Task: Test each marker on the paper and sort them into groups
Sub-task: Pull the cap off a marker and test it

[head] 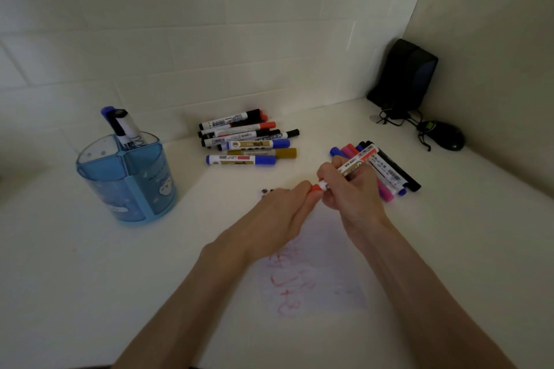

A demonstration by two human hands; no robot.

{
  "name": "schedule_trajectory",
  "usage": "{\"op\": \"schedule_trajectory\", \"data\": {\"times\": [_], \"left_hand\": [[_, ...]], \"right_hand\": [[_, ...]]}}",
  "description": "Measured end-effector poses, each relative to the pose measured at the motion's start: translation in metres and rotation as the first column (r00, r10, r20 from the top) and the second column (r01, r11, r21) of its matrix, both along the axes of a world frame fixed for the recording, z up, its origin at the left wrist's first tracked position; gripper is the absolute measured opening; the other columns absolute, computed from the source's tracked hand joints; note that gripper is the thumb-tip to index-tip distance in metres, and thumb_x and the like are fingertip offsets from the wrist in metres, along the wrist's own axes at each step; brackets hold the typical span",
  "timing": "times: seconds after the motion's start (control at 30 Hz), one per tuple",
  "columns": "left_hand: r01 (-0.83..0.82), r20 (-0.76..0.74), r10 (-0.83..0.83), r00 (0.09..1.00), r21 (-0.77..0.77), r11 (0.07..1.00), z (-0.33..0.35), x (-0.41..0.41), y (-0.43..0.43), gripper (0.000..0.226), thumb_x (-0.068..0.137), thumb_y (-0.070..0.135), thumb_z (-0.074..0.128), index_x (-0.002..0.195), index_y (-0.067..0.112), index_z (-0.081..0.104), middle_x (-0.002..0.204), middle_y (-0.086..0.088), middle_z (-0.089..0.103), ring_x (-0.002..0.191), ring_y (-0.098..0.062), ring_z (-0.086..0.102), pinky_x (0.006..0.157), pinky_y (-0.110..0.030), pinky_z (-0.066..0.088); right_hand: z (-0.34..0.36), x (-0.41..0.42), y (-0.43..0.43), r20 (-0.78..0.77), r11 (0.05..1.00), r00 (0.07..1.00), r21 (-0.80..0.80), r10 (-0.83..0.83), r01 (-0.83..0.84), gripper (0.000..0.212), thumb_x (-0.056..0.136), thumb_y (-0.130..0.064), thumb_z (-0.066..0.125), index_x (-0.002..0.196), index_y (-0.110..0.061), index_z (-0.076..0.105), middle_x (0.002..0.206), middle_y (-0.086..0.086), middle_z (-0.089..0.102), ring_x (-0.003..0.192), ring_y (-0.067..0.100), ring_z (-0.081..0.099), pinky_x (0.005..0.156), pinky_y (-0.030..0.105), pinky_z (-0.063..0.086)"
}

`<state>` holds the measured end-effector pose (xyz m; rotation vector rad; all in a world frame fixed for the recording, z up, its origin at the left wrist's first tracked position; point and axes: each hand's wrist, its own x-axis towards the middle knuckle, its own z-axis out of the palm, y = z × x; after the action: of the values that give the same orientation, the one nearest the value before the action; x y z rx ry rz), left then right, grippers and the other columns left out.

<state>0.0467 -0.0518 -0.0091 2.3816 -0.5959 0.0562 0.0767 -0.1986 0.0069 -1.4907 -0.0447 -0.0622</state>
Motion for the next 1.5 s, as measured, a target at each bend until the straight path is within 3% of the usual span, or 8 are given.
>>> {"op": "schedule_trajectory", "data": {"times": [0.23, 0.63, 0.83, 1.0, 1.1, 1.23, 1.4, 1.5], "left_hand": [[0.096, -0.194, -0.173, 0.966, -0.351, 0.932, 0.009, -0.002, 0.004, 0.039, 0.110, 0.035, 0.029, 0.074, 0.028, 0.043, 0.058, 0.015, 0.042, 0.053, -0.004, 0.039, 0.054, -0.013, 0.034], [-0.082, 0.108, 0.044, 0.993, 0.385, 0.919, 0.005, -0.002, -0.001, 0.034, 0.109, 0.039, 0.026, 0.132, 0.016, 0.039, 0.089, 0.002, 0.056, 0.078, -0.016, 0.060, 0.077, -0.032, 0.050], [0.041, -0.025, -0.050, 0.998, -0.273, 0.961, -0.003, -0.010, 0.006, 0.030, 0.107, 0.042, 0.036, 0.108, 0.020, 0.056, 0.073, 0.011, 0.051, 0.062, -0.004, 0.048, 0.062, -0.017, 0.041], [0.021, 0.010, -0.019, 1.000, -0.248, 0.969, -0.006, -0.005, 0.009, 0.025, 0.106, 0.039, 0.035, 0.107, 0.025, 0.056, 0.079, 0.010, 0.059, 0.070, -0.008, 0.058, 0.063, -0.016, 0.045], [-0.018, 0.052, 0.024, 0.998, -0.106, 0.994, -0.012, 0.000, 0.011, 0.016, 0.105, 0.042, 0.039, 0.107, 0.029, 0.047, 0.071, 0.012, 0.054, 0.067, 0.000, 0.056, 0.058, -0.011, 0.039], [-0.040, 0.044, 0.041, 0.998, -0.019, 0.999, -0.020, 0.001, 0.009, 0.026, 0.104, 0.047, 0.039, 0.120, 0.028, 0.047, 0.077, 0.017, 0.053, 0.074, 0.006, 0.055, 0.062, -0.011, 0.039], [-0.121, 0.043, 0.123, 0.991, -0.043, 0.992, -0.014, -0.001, 0.008, 0.020, 0.106, 0.048, 0.033, 0.113, 0.033, 0.046, 0.077, 0.013, 0.058, 0.070, 0.000, 0.058, 0.057, -0.013, 0.039], [-0.258, 0.101, 0.252, 0.962, 0.047, 0.965, -0.007, 0.000, 0.016, 0.022, 0.106, 0.043, 0.034, 0.117, 0.028, 0.045, 0.091, 0.008, 0.062, 0.071, -0.007, 0.058, 0.061, -0.019, 0.040]], "right_hand": [[0.001, 0.002, -0.003, -0.003, 0.997, 0.998, 0.016, 0.070, -0.070, 0.024, 0.088, 0.006, 0.058, 0.069, -0.006, 0.050, 0.059, 0.006, 0.037, 0.051, 0.012, 0.029, 0.049, 0.028, 0.023], [-0.004, 0.002, -0.003, -0.054, 1.000, 0.998, 0.016, 0.007, -0.006, 0.040, 0.087, 0.001, 0.061, 0.059, -0.021, 0.043, 0.056, -0.001, 0.039, 0.049, 0.010, 0.029, 0.048, 0.026, 0.026], [-0.006, 0.000, -0.003, 0.082, 0.991, 0.987, 0.002, 0.136, -0.136, 0.041, 0.086, 0.001, 0.060, 0.057, -0.022, 0.043, 0.053, -0.004, 0.043, 0.047, 0.007, 0.041, 0.049, 0.023, 0.042], [-0.006, -0.001, -0.003, 0.107, 0.993, 0.992, -0.103, 0.073, -0.062, 0.032, 0.088, -0.008, 0.070, 0.062, -0.018, 0.054, 0.060, 0.005, 0.054, 0.054, 0.013, 0.052, 0.056, 0.026, 0.048], [-0.006, 0.000, 0.004, -0.066, 0.969, 0.995, 0.240, 0.076, -0.058, 0.016, 0.087, -0.025, 0.078, 0.071, -0.026, 0.073, 0.081, -0.003, 0.069, 0.083, 0.013, 0.069, 0.079, 0.030, 0.057], [-0.006, 0.003, 0.004, -0.215, 0.713, 0.944, 0.701, 0.250, -0.029, 0.027, 0.092, -0.029, 0.079, 0.076, -0.023, 0.057, 0.064, -0.005, 0.043, 0.057, 0.009, 0.047, 0.057, 0.024, 0.048], [-0.008, 0.001, 0.010, -0.107, 0.941, 0.994, 0.336, -0.002, 0.038, 0.059, 0.078, -0.026, 0.091, 0.127, -0.025, 0.057, 0.108, -0.007, 0.060, 0.087, 0.007, 0.065, 0.070, 0.017, 0.055], [-0.009, 0.004, -0.006, 0.490, 0.913, 0.862, -0.282, -0.128, 0.295, 0.097, 0.079, -0.023, 0.084, 0.158, -0.027, 0.028, 0.152, -0.004, 0.038, 0.137, 0.008, 0.048, 0.108, 0.032, 0.049]]}}
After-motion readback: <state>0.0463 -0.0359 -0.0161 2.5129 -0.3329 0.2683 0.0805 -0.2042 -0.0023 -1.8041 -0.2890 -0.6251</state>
